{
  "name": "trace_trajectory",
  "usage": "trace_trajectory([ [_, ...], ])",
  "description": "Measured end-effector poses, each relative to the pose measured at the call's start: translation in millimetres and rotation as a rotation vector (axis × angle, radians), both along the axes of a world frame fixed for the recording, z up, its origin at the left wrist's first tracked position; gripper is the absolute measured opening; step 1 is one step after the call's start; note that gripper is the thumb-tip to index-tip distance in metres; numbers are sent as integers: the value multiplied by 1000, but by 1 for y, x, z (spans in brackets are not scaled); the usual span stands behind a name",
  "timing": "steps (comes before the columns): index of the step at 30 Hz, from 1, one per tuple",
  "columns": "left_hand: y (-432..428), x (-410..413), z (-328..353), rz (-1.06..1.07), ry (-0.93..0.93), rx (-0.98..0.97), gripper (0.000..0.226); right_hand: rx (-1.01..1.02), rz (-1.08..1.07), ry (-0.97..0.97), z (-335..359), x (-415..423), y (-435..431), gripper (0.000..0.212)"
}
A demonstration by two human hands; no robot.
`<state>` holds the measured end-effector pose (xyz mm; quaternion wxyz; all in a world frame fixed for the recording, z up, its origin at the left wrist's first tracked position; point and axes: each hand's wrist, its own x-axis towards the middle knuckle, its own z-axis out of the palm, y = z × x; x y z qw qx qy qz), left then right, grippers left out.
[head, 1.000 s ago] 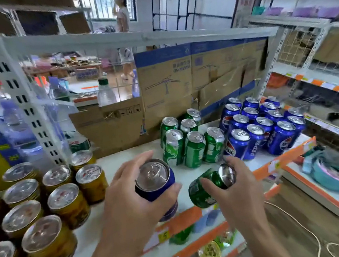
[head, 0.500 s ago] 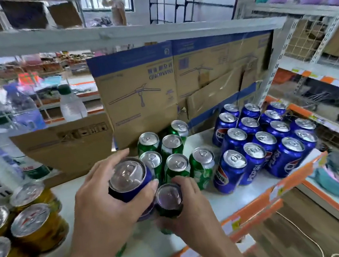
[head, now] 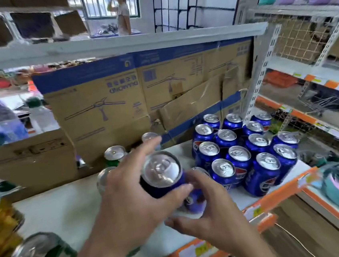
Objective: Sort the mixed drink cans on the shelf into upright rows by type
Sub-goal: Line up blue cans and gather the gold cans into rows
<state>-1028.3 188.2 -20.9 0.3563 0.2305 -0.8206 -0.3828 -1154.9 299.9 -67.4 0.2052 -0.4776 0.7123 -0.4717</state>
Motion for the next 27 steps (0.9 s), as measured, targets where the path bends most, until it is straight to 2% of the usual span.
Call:
trace_trajectory([
  [4, 29, -50, -12, -145, -120, -62, 75, -94, -44, -82, 3, -29, 30, 62],
  [9, 39, -93, -29, -258, -240, -97, 71, -86, -205, -120, -22, -61, 58, 53],
  [14, 24, -114, -51, -157, -571, -292, 65, -55, -441, -104, -64, -82, 67, 51],
  [17, 23, -120, -68, -123, -729, -332, 75, -76, -519, -72, -75, -89, 65, 50],
  [27, 25, -134, -87, 93, -561, -291, 65, 47, -523, -54, -95, -101, 49, 64],
])
